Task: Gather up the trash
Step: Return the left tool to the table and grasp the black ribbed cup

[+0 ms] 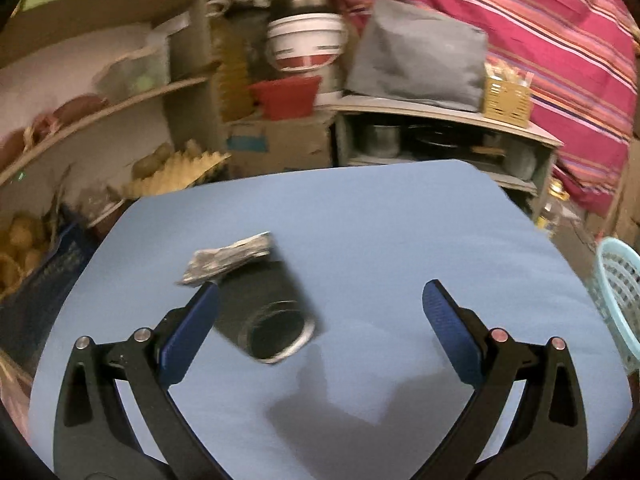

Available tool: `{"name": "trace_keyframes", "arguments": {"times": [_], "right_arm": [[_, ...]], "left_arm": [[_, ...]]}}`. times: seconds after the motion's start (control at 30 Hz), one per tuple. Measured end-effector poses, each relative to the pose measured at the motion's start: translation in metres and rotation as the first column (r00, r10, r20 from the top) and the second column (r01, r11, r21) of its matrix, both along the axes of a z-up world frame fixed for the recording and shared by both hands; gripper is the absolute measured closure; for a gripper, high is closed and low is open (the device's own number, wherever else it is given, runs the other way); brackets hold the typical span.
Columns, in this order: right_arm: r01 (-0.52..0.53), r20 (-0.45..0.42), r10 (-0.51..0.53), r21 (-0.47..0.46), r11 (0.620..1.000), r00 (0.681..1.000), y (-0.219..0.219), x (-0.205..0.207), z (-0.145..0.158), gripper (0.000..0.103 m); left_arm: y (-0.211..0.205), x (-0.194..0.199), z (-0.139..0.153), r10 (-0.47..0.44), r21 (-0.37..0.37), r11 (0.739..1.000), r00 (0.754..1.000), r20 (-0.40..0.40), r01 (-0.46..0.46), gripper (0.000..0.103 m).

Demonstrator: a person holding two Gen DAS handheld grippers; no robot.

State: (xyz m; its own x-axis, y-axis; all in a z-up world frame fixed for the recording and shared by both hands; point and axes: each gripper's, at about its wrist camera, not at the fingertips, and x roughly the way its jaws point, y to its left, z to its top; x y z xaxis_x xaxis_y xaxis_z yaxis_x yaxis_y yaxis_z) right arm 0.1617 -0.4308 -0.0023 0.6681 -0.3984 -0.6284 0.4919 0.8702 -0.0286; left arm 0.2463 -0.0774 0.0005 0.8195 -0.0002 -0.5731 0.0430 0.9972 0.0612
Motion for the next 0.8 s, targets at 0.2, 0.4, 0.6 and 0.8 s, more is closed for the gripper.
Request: {"name": "trace_keyframes", "arguments": {"times": [0.2, 0.4, 0.6, 0.8], "right_arm": [[-0.048, 0.012, 0.048, 0.002, 0.999, 0.999, 0.035, 0.022, 0.002, 0.008], [-0.112, -0.014, 0.112, -0.015, 0.994, 0.994, 0.073, 0.045, -0.003, 0.008], [-0.170, -0.039, 0.167, -0.066, 0.983, 0.985, 0.108, 0.061, -0.006, 0.008], [-0.202, -0.068, 0.197, -0.078, 0.976, 0.978, 0.125, 0.072, -0.011, 0.008]], "left_arm": [[0.028, 0.010, -0.010, 0.073, -0.012, 0.997, 0.997, -0.016, -0.073, 0.005], [0.042, 0.022, -0.023, 0.099, -0.040, 0.994, 0.993, -0.069, -0.102, 0.005], [0.042, 0.034, -0.034, 0.122, -0.029, 0.992, 0.988, -0.099, -0.126, 0.005], [0.049, 0.052, -0.047, 0.157, -0.071, 0.983, 0.975, -0.155, -0.170, 0.005]]}}
